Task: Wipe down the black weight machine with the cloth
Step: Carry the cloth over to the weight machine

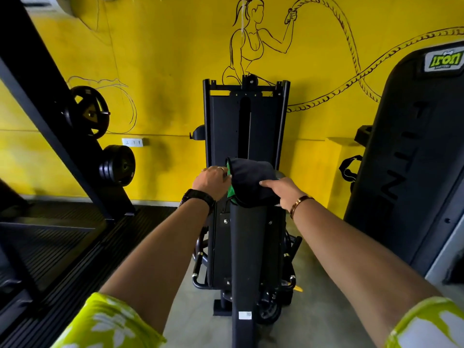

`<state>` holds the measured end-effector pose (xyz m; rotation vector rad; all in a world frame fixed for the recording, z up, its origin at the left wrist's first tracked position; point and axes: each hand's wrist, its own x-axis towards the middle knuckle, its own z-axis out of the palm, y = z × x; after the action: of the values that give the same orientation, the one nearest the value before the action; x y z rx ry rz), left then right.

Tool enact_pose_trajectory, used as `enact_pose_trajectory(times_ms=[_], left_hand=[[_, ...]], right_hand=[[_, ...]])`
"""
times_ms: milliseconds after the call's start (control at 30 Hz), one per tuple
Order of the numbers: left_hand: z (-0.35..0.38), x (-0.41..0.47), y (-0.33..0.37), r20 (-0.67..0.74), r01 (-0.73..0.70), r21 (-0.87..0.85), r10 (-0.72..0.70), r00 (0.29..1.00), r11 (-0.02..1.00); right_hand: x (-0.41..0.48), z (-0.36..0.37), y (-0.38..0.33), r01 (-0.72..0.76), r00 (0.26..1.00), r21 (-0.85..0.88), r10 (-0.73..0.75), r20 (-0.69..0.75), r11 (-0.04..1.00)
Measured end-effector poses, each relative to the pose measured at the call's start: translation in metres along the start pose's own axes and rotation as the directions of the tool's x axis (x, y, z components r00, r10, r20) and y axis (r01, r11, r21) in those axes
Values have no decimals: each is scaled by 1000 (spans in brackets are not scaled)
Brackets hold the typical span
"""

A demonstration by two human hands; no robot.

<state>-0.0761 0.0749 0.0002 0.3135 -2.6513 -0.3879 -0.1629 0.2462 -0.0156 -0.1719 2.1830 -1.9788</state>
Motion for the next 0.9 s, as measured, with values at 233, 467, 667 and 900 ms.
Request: enact_pose_trajectory(times_ms=[233, 467, 667, 900], left_hand=[[-11, -10, -31, -35, 94, 31, -93, 995, 995], [-34, -22, -66, -98, 176, 126, -165, 982, 976], [-62, -49, -107, -188, 330, 175, -297, 936, 928], [-96, -96, -154, -316, 511, 116, -456, 832, 852]], right_hand=[[-4, 36, -36, 255, 944, -543, -329, -40, 800], [-28, 96, -66, 659, 722, -633, -576, 383, 406], [-48, 149, -59, 732, 628, -655, -560, 541, 189], [-63, 207, -44, 849, 433, -528, -580, 690, 7]])
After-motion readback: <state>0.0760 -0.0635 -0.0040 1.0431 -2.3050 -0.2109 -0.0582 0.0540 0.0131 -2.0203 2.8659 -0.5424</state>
